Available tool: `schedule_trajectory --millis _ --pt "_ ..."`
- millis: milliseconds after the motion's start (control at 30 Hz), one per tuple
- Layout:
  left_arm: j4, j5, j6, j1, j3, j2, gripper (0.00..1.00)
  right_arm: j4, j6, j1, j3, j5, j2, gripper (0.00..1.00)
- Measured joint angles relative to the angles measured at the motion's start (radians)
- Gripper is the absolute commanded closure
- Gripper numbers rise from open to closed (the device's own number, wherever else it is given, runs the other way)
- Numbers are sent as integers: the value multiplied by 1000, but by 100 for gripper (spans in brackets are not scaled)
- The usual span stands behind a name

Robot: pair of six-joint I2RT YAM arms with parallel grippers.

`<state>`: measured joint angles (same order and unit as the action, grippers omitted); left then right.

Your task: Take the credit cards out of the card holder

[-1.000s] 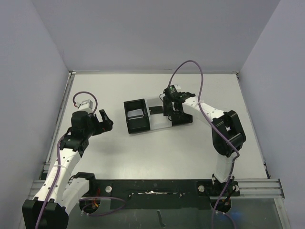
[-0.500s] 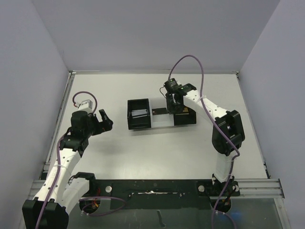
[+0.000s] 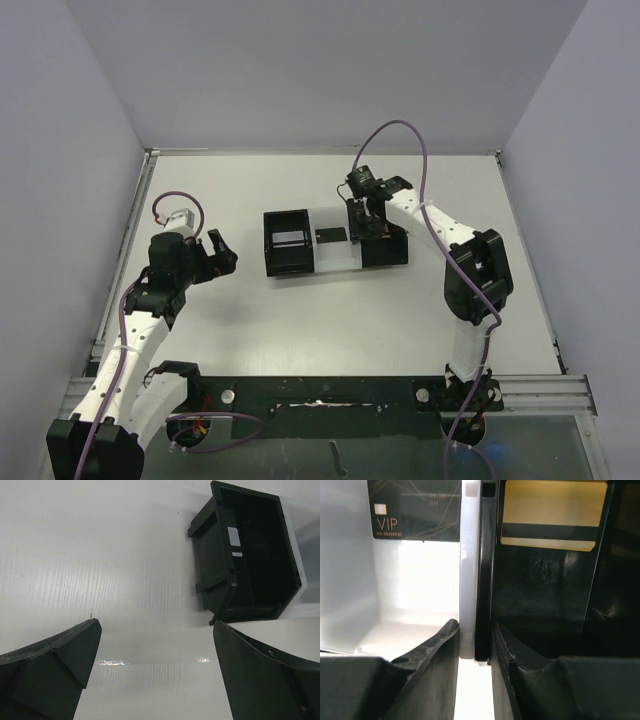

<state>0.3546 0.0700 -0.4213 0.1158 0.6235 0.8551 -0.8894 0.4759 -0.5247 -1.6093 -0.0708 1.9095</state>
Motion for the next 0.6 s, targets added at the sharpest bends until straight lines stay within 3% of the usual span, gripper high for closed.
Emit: schedule_trajectory --millis 233,600 --pt "0 6 0 0 0 0 4 120 56 -17 66 -50 7 87" --pt "0 -3 1 -16 0 -2 3 299 57 -23 153 -105 -4 72"
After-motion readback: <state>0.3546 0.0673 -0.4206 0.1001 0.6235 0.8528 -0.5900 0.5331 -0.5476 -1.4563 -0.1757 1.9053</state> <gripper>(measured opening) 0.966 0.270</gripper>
